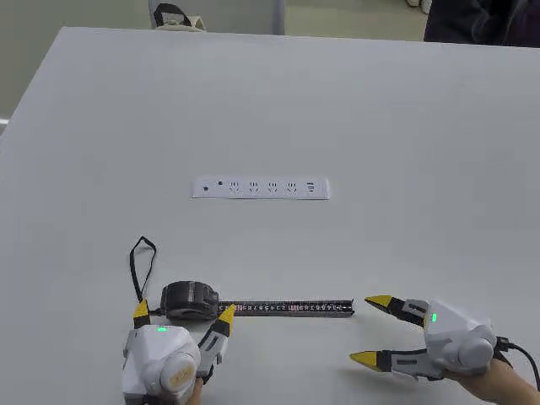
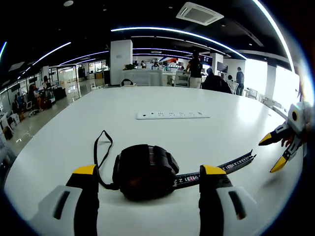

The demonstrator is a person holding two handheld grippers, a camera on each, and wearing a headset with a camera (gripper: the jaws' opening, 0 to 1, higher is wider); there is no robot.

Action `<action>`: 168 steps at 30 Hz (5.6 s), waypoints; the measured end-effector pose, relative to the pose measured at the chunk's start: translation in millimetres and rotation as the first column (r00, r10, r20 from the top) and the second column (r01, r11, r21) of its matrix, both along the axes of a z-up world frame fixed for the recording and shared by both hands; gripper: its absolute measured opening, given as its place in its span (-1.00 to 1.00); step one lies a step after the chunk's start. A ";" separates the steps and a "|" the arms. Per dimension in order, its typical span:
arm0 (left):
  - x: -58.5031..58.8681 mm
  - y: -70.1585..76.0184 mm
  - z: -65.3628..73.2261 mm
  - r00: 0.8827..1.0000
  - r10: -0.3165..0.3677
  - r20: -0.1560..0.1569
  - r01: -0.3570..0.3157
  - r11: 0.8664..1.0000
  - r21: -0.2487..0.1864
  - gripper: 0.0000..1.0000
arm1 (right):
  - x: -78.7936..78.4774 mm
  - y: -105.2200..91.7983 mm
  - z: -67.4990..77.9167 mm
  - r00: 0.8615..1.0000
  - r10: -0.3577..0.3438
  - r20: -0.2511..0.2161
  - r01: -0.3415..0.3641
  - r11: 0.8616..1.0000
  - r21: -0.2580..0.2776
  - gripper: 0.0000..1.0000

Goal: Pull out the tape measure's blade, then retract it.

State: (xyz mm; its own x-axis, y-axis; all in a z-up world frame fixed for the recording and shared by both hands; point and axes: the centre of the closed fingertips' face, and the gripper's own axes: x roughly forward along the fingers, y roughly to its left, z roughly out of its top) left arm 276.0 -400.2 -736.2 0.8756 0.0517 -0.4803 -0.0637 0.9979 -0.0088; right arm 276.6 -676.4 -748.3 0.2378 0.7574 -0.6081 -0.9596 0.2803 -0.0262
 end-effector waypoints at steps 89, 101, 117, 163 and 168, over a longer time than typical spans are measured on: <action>12.0 8.1 -26.8 0.992 0.128 -0.009 -0.128 0.986 -0.103 0.27 | 28.1 16.6 -31.4 0.976 0.208 -0.066 -0.210 0.977 -0.027 -0.77; 19.2 9.8 -22.9 0.983 0.184 0.019 -0.179 0.973 -0.147 0.42 | 23.6 17.3 -31.0 0.975 0.210 -0.067 -0.212 0.977 -0.032 -0.77; 17.5 10.3 -26.5 0.982 0.191 0.000 -0.189 0.975 -0.113 0.35 | 23.5 17.2 -30.8 0.977 0.204 -0.068 -0.207 0.978 -0.036 -0.77; 16.1 10.0 -27.9 0.987 0.161 -0.008 -0.160 0.981 -0.106 0.29 | 22.4 67.1 -32.5 0.977 0.203 -0.069 -0.202 0.979 0.013 -0.77; 15.5 9.3 -26.8 0.987 0.158 -0.009 -0.158 0.981 -0.111 0.28 | 21.1 76.1 -32.9 0.976 0.209 -0.068 -0.208 0.978 0.018 -0.77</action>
